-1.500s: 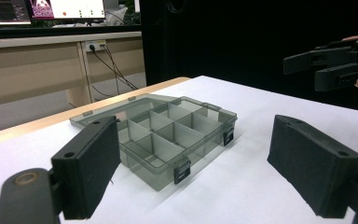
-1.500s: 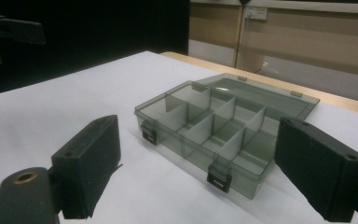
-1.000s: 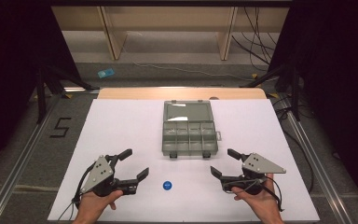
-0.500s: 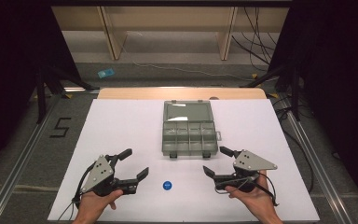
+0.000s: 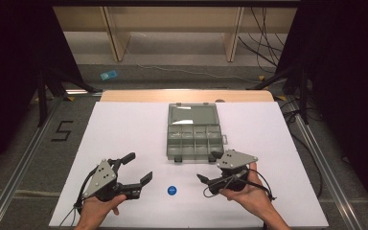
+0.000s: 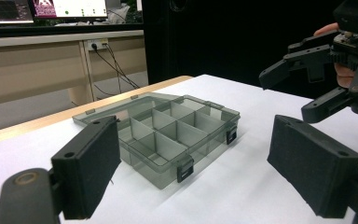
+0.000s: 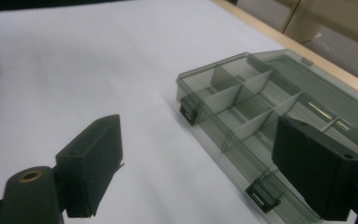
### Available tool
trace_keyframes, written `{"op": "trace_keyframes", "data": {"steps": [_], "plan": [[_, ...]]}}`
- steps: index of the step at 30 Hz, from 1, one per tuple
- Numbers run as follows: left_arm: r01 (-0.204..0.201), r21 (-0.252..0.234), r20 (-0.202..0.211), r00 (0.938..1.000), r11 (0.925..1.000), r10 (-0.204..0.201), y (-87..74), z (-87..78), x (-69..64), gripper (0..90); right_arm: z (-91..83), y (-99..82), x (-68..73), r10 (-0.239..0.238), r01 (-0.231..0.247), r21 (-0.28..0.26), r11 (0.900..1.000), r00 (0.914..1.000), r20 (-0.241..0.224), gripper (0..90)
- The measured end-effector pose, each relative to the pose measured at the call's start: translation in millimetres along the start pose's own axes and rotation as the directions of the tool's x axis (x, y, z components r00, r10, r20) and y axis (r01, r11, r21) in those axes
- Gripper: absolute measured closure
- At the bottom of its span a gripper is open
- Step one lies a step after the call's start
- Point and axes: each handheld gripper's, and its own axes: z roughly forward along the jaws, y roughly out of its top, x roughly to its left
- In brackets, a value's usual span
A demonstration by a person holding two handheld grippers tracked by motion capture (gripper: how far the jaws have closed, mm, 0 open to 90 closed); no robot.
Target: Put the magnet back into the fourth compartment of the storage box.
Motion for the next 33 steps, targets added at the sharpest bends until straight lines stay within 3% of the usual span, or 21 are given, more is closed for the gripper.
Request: {"op": "trace_keyframes", "data": {"steps": [4, 14, 19, 26, 28, 30, 33], "plan": [[-0.001, 0.0, 0.001, 1.0, 1.0, 0.001, 0.1, 0.0, 0.0, 16.1, 8.1, 7.3, -0.4, -0.046, 0.047, 0.059, 0.9971, 0.9988, -0.018, 19.0], [0.0, 0.001, 0.001, 1.0, 1.0, 0.0, -0.1, 0.3, -0.1, 16.1, 25.0, 16.9, 0.6, -0.094, 0.106, 0.15, 0.983, 0.992, -0.083, 19.4], [0.0, 0.001, -0.001, 1.0, 1.0, 0.0, -0.2, 0.3, 0.1, 16.0, 36.0, 25.0, 5.1, -0.149, 0.168, 0.194, 0.9664, 0.9829, -0.108, 20.0], [0.0, -0.001, -0.001, 1.0, 1.0, 0.0, 0.0, 0.2, 0.5, 16.1, 50.1, 35.0, 13.0, -0.17, 0.206, 0.237, 0.9494, 0.9713, -0.167, 21.8], [0.0, -0.001, -0.001, 1.0, 1.0, 0.0, 0.2, 0.0, 0.3, 16.1, 55.1, 35.7, 13.8, -0.178, 0.226, 0.253, 0.9409, 0.9641, -0.197, 23.2], [-0.001, -0.001, -0.001, 1.0, 1.0, 0.001, 0.3, 0.0, 0.3, 16.1, 56.2, 35.7, 14.7, -0.174, 0.223, 0.26, 0.9397, 0.9648, -0.197, 23.1], [-0.001, -0.001, -0.001, 1.0, 1.0, 0.001, 0.2, 0.2, 0.4, 16.1, 59.9, 35.6, 16.2, -0.18, 0.239, 0.276, 0.9309, 0.9585, -0.221, 22.6]]}}
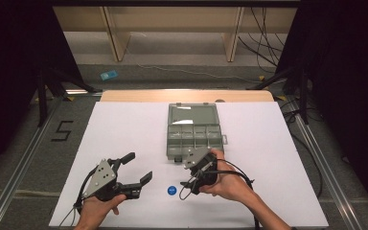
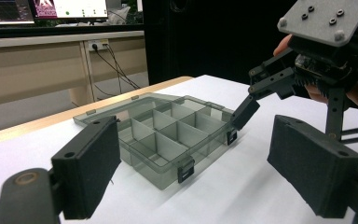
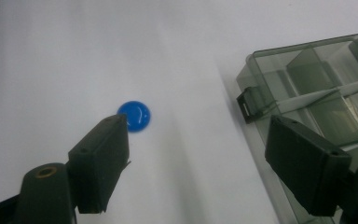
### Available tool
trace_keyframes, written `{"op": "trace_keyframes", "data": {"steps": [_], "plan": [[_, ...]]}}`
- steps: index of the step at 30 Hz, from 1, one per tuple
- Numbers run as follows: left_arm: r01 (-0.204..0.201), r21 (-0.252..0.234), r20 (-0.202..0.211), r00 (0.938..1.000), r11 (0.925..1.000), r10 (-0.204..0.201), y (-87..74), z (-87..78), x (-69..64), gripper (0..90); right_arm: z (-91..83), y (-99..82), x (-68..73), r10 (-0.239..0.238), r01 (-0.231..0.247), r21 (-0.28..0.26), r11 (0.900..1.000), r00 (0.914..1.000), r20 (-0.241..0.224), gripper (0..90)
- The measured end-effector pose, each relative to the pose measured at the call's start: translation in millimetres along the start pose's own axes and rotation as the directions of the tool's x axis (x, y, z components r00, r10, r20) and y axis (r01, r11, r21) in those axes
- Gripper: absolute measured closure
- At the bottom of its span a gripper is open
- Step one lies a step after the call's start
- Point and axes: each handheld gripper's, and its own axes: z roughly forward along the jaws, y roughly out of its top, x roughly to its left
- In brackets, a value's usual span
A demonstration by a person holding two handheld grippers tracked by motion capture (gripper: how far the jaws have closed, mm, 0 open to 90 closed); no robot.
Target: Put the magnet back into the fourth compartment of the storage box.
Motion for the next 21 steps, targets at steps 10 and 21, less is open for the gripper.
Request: {"op": "trace_keyframes", "data": {"steps": [10, 21], "plan": [[0.0, 0.0, 0.002, 1.0, 1.0, 0.0, 0.0, 0.5, 0.0, 16.1, 18.1, 7.3, 3.6, -0.025, 0.028, 0.056, 0.998, 0.9984, -0.052, 22.8], [-0.004, 0.002, -0.001, 1.0, 1.0, 0.004, 0.2, -0.1, 0.4, 16.2, 38.6, 17.4, 12.9, -0.064, 0.077, 0.103, 0.9918, 0.9906, -0.121, 28.6]]}}
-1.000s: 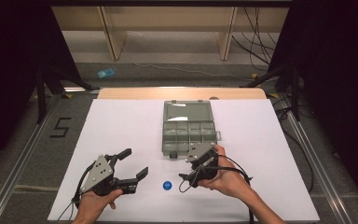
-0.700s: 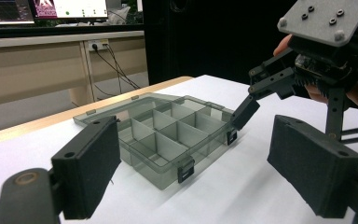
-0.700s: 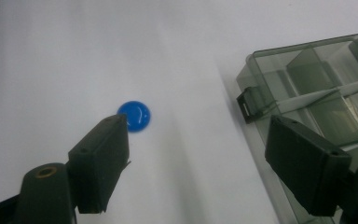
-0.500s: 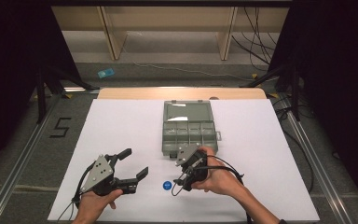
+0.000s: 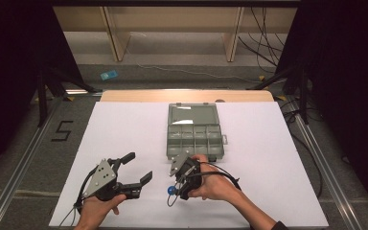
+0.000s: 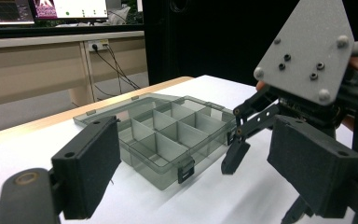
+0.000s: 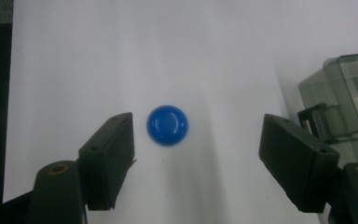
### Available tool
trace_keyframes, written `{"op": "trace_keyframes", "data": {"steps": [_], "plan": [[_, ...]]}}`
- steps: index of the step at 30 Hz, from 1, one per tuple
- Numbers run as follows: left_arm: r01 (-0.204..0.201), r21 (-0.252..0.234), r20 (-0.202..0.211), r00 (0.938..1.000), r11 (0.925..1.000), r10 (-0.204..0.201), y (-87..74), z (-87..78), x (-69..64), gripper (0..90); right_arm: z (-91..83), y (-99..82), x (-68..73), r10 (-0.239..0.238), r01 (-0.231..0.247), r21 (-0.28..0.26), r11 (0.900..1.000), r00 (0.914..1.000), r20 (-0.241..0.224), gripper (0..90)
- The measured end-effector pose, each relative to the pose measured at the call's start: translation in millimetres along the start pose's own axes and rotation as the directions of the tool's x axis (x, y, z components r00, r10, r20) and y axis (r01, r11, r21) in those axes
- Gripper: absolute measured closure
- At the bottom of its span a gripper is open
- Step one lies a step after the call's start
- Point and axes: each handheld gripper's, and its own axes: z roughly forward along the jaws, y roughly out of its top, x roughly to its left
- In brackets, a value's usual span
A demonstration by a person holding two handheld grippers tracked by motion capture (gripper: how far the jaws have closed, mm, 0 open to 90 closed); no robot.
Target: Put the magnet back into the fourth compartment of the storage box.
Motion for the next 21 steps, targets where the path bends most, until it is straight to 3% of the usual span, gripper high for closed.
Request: {"op": "trace_keyframes", "data": {"steps": [21], "plan": [[0.004, -0.009, -0.005, 1.0, 0.9999, -0.004, 0.4, -0.3, 0.2, 16.2, 22.1, 11.7, 6.9, -0.065, 0.07, 0.079, 0.9944, 0.9958, -0.065, 40.0]]}}
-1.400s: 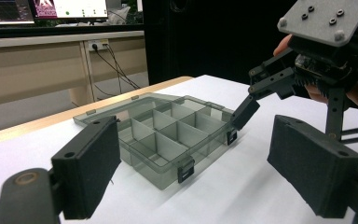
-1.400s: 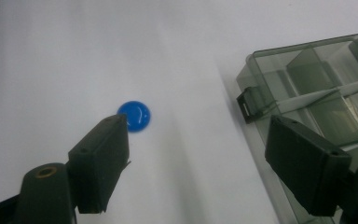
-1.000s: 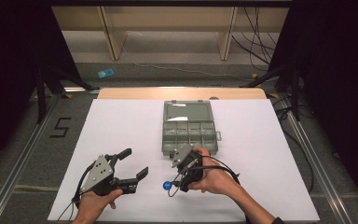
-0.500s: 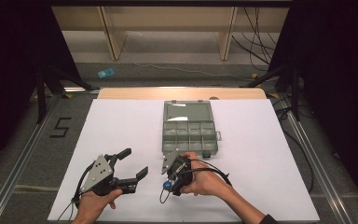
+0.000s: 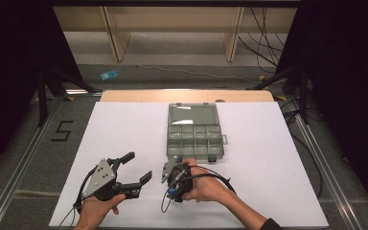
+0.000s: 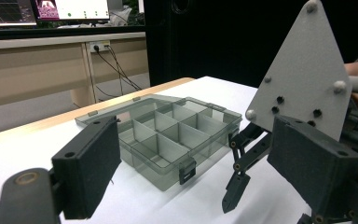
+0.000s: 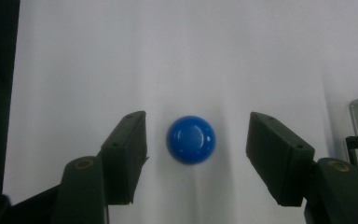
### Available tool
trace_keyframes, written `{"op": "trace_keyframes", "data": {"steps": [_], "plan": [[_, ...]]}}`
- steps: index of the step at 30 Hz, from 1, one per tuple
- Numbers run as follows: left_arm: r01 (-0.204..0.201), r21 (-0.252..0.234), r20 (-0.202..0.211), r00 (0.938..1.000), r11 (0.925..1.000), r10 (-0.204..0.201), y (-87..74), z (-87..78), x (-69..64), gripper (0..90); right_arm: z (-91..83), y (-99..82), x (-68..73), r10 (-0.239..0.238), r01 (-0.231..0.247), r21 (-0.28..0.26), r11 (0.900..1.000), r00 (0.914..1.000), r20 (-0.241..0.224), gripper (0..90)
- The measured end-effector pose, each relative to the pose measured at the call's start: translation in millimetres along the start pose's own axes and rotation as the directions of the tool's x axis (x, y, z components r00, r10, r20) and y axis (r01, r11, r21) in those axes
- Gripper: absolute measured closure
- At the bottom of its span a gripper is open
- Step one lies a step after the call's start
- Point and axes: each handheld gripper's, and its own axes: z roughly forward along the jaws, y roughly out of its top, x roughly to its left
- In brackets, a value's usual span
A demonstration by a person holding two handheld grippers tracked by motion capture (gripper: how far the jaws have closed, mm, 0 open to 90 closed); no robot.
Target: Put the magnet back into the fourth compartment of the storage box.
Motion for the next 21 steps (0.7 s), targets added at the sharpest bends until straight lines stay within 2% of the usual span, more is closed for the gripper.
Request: {"op": "trace_keyframes", "data": {"steps": [3, 5, 6, 8, 18, 21], "plan": [[0.002, -0.001, 0.001, 1.0, 1.0, -0.002, 0.0, 0.0, -0.2, 16.3, 2.5, 0.5, 0.4, 0.017, -0.017, 0.009, 0.9998, 0.9998, -0.011, 41.1], [0.002, 0.0, 0.001, 1.0, 1.0, -0.002, 0.0, 0.1, -0.2, 16.3, 4.0, 0.8, -1.0, 0.003, -0.003, 0.013, 0.9999, 0.9999, -0.01, 42.2], [0.001, 0.001, 0.001, 1.0, 1.0, -0.001, -0.1, 0.1, -0.1, 16.2, 4.8, 0.6, -0.7, 0.017, -0.016, 0.017, 0.9997, 0.9997, -0.015, 42.6], [0.001, 0.001, 0.001, 1.0, 1.0, -0.001, 0.0, 0.1, -0.1, 16.2, 6.2, 0.4, -2.4, -0.003, 0.003, 0.018, 0.9998, 1.0, -0.007, 43.5], [0.001, -0.002, -0.001, 1.0, 1.0, -0.001, 0.3, -0.2, 0.0, 16.3, 10.2, -0.1, -3.4, 0.008, -0.007, 0.034, 0.9994, 0.9996, -0.029, 47.8], [0.001, -0.002, 0.0, 1.0, 1.0, -0.001, 0.4, -0.5, 0.2, 16.3, 11.3, 0.1, -4.2, -0.005, 0.006, 0.035, 0.9994, 0.9995, -0.031, 49.4]]}}
